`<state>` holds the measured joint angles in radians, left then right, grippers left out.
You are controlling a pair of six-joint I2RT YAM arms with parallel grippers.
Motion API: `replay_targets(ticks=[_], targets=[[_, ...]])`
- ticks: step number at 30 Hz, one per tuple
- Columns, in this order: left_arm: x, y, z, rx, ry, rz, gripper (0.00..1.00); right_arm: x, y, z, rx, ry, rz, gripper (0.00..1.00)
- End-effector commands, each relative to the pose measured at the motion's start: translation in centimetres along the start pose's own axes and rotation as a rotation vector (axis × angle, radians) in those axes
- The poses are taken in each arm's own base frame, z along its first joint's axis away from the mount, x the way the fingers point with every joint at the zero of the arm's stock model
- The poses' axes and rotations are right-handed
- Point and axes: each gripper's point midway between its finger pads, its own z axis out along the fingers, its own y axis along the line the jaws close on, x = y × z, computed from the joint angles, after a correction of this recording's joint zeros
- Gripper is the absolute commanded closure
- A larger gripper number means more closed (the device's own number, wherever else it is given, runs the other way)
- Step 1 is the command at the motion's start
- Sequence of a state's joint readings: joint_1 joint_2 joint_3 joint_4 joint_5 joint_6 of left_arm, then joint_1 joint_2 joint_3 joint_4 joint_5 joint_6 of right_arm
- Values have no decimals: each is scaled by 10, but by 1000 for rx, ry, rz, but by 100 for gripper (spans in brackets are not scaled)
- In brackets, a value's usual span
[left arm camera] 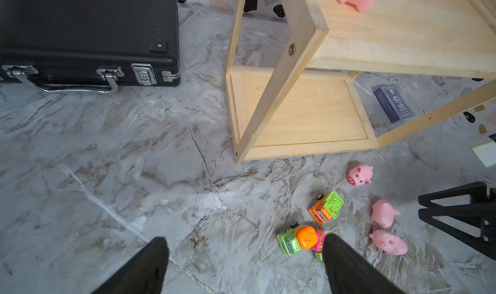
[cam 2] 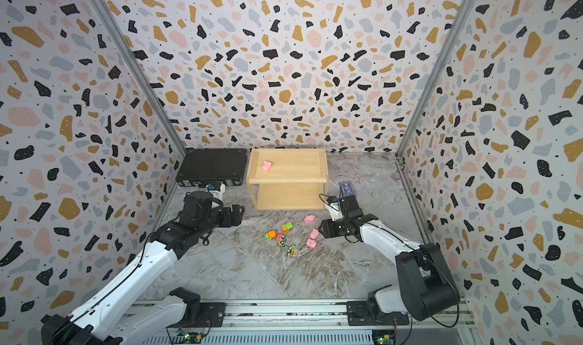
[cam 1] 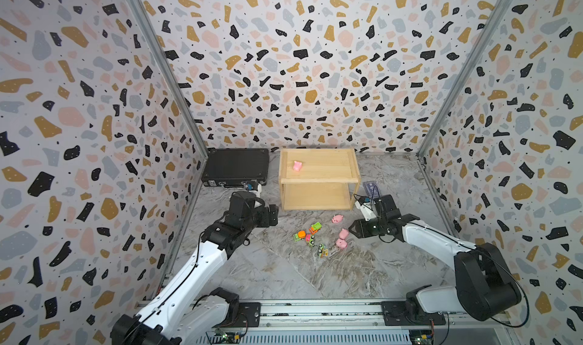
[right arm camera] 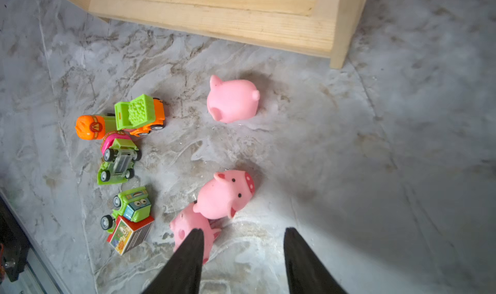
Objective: Organize plastic toys on shelves
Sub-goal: Pick up the plastic toy at the center of the board.
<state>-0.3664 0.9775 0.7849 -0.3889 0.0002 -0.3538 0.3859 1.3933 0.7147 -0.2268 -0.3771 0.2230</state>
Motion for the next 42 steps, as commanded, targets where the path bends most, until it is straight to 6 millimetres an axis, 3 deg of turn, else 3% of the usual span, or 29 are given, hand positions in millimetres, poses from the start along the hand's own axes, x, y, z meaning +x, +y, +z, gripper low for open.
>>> replay_targets(ticks=[1,23,30,36,42], targets=[[-13,-3,-4,13,-57,-4,7,-4,4,2,35,19,-34,48],[-12,0,-4,-1,-60,4,7,-6,13,31,23,46,-35,57],[-10,1,-1,-4,-49,7,7,-4,11,37,30,64,-31,76],[-10,1,0,-4,-46,7,7,-6,11,32,39,57,-29,100],[-10,1,0,-8,-48,6,6,-13,16,10,63,44,-44,100]])
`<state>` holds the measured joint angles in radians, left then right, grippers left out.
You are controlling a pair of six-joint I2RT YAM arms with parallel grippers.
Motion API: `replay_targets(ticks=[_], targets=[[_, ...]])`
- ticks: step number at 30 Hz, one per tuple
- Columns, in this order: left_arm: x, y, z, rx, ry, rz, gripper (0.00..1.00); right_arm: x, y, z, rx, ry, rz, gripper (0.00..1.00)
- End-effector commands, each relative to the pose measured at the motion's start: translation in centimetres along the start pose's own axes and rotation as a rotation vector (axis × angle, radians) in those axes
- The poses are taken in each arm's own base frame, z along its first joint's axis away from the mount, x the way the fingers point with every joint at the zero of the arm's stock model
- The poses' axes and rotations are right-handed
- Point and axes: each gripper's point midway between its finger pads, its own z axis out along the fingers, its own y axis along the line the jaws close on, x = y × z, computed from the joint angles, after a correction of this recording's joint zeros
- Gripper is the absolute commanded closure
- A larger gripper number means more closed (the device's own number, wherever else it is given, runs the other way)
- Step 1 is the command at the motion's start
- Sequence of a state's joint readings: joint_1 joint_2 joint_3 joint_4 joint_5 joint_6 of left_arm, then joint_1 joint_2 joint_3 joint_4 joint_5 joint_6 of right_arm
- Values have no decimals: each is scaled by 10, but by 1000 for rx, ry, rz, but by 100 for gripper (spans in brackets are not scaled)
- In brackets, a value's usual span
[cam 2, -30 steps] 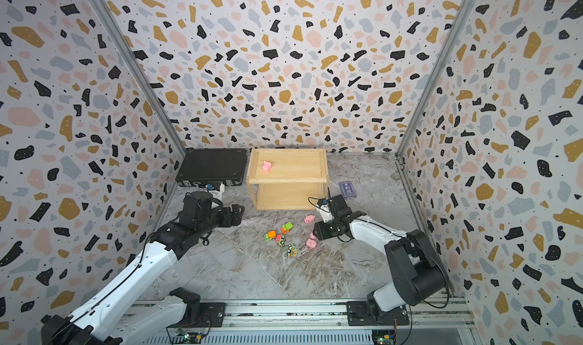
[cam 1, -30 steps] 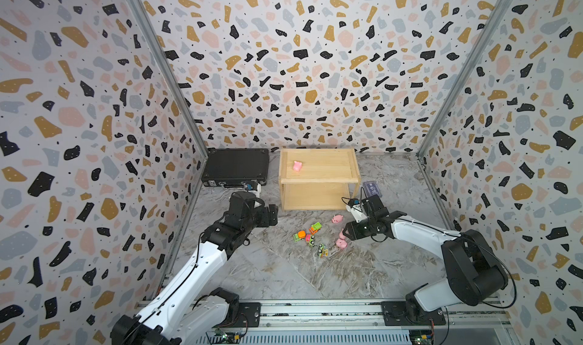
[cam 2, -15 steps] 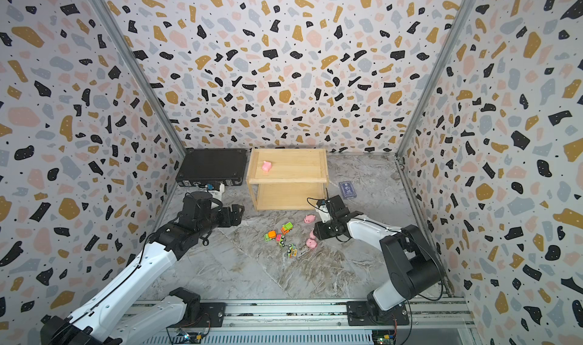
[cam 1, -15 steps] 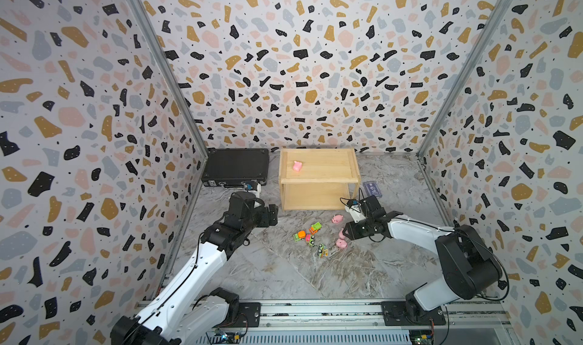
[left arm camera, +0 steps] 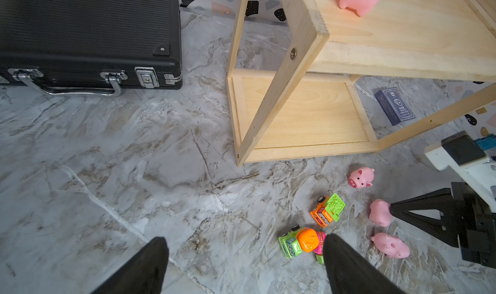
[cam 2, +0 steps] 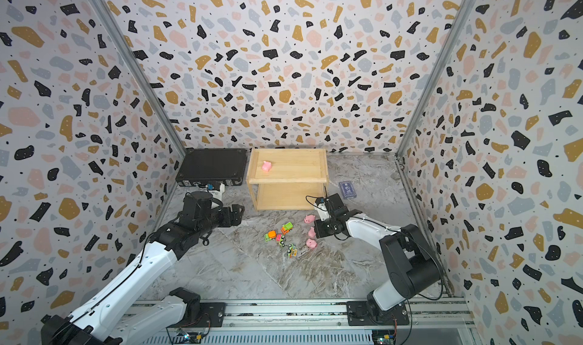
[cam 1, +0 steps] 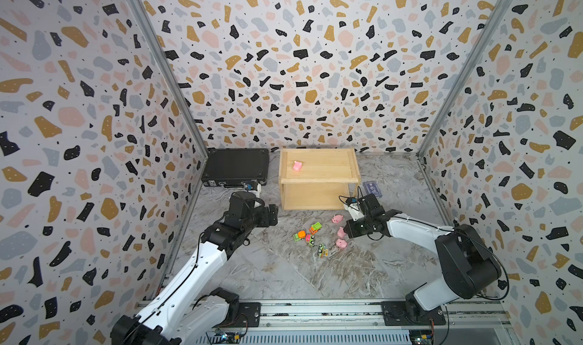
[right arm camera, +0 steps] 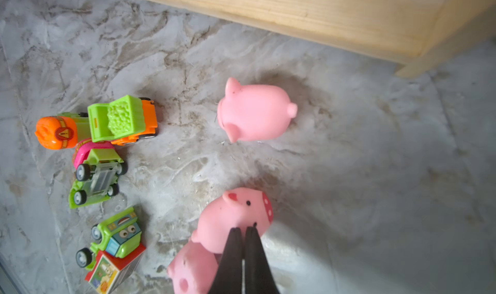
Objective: Organize plastic toys on shelves
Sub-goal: Pick up the plastic toy at the center of the board, then place the plastic toy on the shelf.
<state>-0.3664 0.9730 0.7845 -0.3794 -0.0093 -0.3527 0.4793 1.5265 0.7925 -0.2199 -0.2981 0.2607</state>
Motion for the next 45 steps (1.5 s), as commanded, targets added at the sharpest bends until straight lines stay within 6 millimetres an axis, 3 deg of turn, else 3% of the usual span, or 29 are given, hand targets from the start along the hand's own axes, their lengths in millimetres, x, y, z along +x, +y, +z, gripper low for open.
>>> replay_targets(ticks=[1,5,13,18,24,29,36,39,45], targets=[[-7,1,1,-4,-32,5,7,-12,8,-27,17,-25,-27,100],[-7,1,0,-5,-34,5,6,-19,25,-51,-33,-44,-55,100],[-7,2,1,-8,-35,5,6,-42,80,-95,-262,-75,-109,100],[-7,1,2,-3,-31,3,6,-77,111,-125,-378,-164,-153,100],[-7,2,1,-10,-33,6,6,-128,124,-148,-360,-243,-162,100],[-7,1,2,-7,-30,6,6,-168,121,-150,-301,-288,-145,100],[-8,1,1,-4,-34,9,6,-219,109,-125,-216,-270,-106,100],[-8,1,1,-7,-33,9,6,-233,109,-115,-215,-248,-94,100],[-7,1,2,-5,-32,10,6,-241,107,-101,-215,-221,-85,100]])
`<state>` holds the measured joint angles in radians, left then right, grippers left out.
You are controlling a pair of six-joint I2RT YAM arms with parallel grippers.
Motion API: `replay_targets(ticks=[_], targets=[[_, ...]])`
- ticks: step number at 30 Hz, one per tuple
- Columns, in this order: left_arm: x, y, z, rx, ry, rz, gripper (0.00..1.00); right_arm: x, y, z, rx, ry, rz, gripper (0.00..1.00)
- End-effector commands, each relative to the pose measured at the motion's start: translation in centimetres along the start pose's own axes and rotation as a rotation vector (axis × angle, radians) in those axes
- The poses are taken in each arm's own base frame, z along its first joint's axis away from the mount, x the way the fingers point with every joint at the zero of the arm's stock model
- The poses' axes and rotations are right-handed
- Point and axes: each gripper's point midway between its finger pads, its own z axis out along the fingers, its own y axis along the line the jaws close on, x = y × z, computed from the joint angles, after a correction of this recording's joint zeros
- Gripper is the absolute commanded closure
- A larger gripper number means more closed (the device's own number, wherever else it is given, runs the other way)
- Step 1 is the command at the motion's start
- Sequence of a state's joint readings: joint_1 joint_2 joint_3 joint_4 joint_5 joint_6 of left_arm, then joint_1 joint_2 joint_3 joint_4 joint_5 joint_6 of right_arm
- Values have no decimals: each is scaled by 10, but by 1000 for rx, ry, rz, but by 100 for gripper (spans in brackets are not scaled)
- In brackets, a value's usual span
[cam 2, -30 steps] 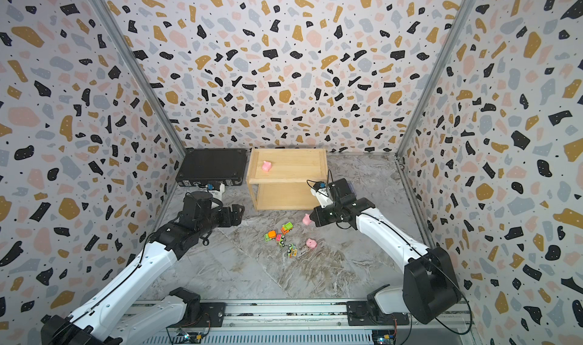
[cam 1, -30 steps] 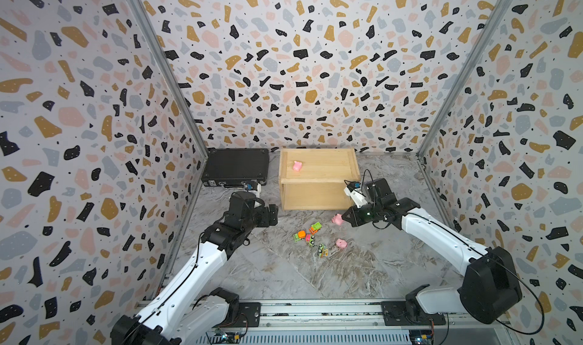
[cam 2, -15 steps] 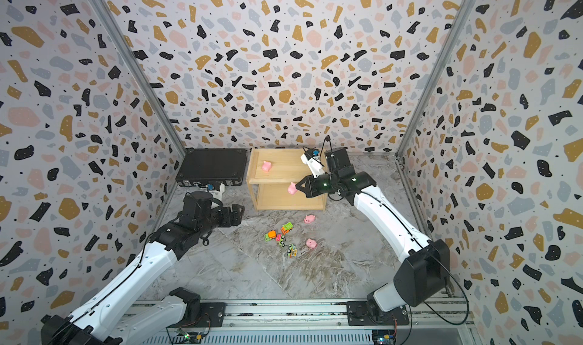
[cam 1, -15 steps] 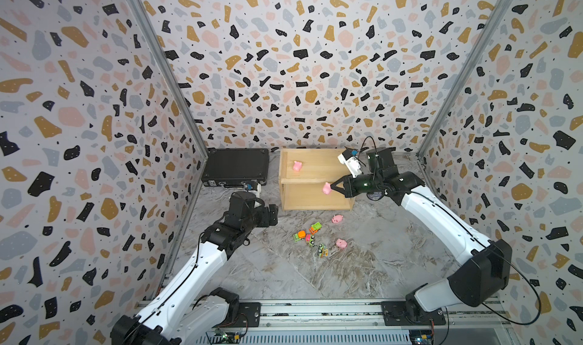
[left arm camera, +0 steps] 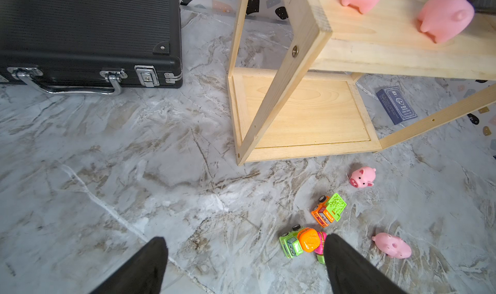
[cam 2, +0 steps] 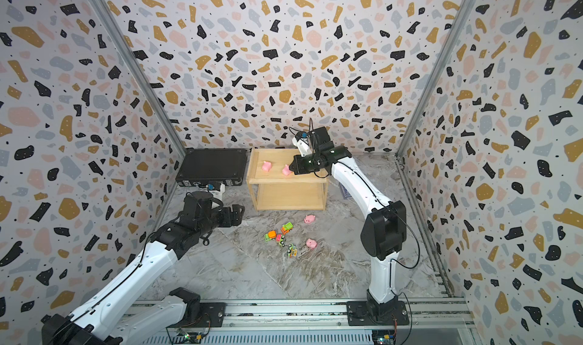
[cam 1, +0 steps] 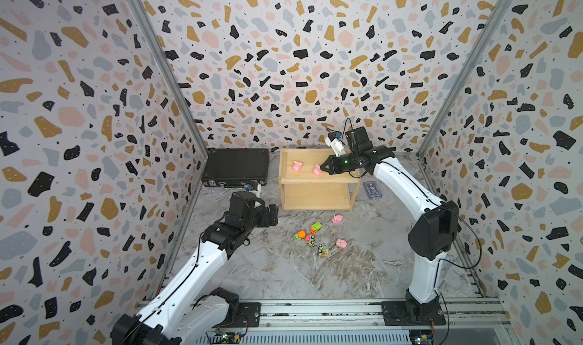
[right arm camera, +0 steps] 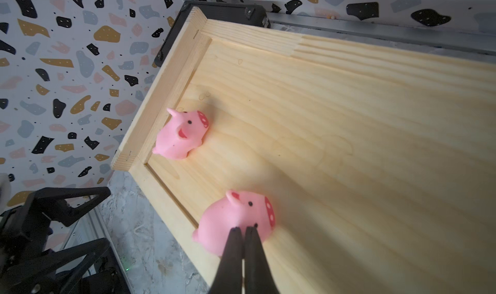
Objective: Organize plastic toys on shelves
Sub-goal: Place the plastic toy on the shelf, then pick up the plastic toy at the center of the board.
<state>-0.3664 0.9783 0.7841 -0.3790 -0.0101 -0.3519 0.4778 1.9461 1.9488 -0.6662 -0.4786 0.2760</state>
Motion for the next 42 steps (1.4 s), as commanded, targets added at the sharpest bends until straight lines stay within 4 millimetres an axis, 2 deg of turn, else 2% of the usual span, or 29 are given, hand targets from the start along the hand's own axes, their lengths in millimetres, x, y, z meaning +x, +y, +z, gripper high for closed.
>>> replay_targets(ticks=[1,4,6,8,12,15,19,22,26,32,38,42], targets=[[-8,0,1,-1,-37,8,6,-1,5,-12,14,12,11,100],[-8,0,2,0,-35,9,5,0,4,-9,10,21,15,100],[-8,0,3,1,-33,9,5,-1,5,-10,10,18,14,82],[-7,0,3,-1,-32,8,5,-4,7,-13,6,8,4,72],[-7,0,3,0,-33,7,5,-17,19,-26,-17,-39,-36,46],[-7,1,3,-2,-32,8,5,-29,31,-45,-24,-99,-85,34],[-6,0,2,0,-28,9,5,-37,40,-72,-2,-164,-135,29],[-6,1,2,0,-27,8,5,-31,40,-90,41,-190,-157,28],[-5,0,2,4,-22,7,5,-7,31,-114,105,-205,-180,26],[-4,-2,4,12,-16,5,5,52,19,-138,158,-178,-197,24],[-3,-2,5,16,-10,4,5,117,13,-141,139,-115,-157,24],[-3,-2,6,17,-8,4,5,157,6,-127,104,-55,-92,25]])
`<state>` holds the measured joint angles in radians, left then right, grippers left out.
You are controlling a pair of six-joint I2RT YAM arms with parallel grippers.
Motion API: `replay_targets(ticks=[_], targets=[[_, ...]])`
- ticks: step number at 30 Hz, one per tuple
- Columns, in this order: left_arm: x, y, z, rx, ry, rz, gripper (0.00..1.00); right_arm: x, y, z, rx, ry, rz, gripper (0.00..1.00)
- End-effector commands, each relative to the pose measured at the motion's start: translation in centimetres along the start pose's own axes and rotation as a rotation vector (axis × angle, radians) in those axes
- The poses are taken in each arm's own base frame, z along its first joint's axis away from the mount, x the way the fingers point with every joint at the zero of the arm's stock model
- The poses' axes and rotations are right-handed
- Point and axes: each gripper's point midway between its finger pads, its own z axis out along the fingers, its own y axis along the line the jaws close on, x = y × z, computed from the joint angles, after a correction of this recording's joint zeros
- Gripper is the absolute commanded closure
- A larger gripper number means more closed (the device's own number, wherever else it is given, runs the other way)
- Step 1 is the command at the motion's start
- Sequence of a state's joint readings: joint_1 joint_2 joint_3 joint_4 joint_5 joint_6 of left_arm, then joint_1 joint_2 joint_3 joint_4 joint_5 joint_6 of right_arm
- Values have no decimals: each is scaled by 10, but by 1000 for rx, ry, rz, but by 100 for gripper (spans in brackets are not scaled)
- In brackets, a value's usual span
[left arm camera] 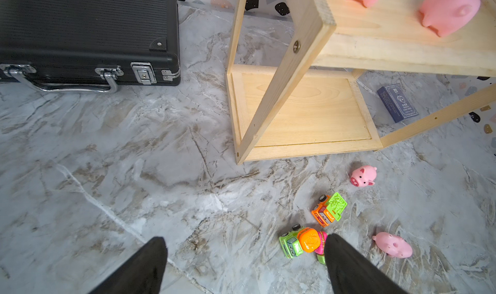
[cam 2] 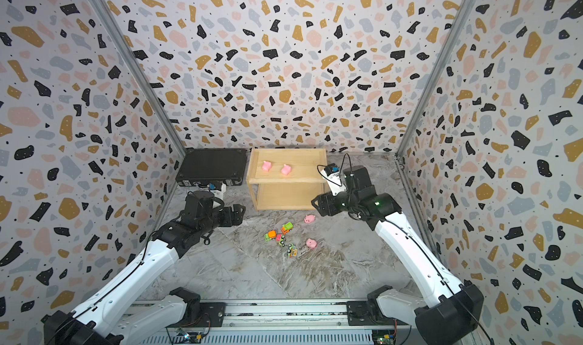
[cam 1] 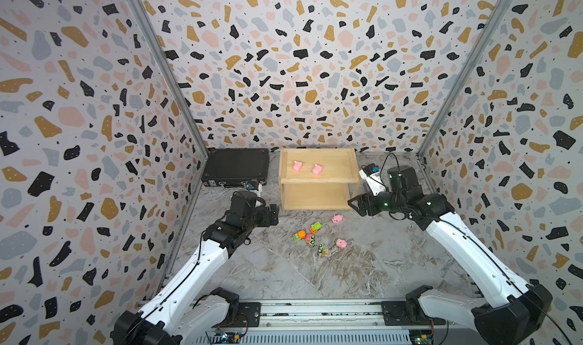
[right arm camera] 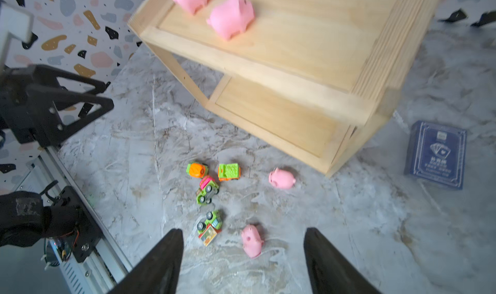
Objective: Organize plastic toys on shelves
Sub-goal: Pick up the plastic toy at the center of the board.
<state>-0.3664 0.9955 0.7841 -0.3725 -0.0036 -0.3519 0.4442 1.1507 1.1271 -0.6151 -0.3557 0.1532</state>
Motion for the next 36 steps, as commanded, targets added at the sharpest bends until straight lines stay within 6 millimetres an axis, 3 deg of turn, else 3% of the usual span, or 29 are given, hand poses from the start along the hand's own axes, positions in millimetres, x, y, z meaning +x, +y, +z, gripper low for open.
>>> replay_targets(ticks=[1,5,11,25,36], targets=[[-5,-2,2,15,-19,3,5,21,5,5,-46,21,41,26],[-5,-2,2,15,-15,5,5,61,-1,24,-67,104,113,29],[-5,-3,2,17,-14,5,5,94,-11,46,-66,151,180,32],[-3,-4,2,26,-3,6,5,138,-19,103,-83,255,252,39],[-3,-4,3,27,-2,4,5,157,-21,123,-107,299,302,51]])
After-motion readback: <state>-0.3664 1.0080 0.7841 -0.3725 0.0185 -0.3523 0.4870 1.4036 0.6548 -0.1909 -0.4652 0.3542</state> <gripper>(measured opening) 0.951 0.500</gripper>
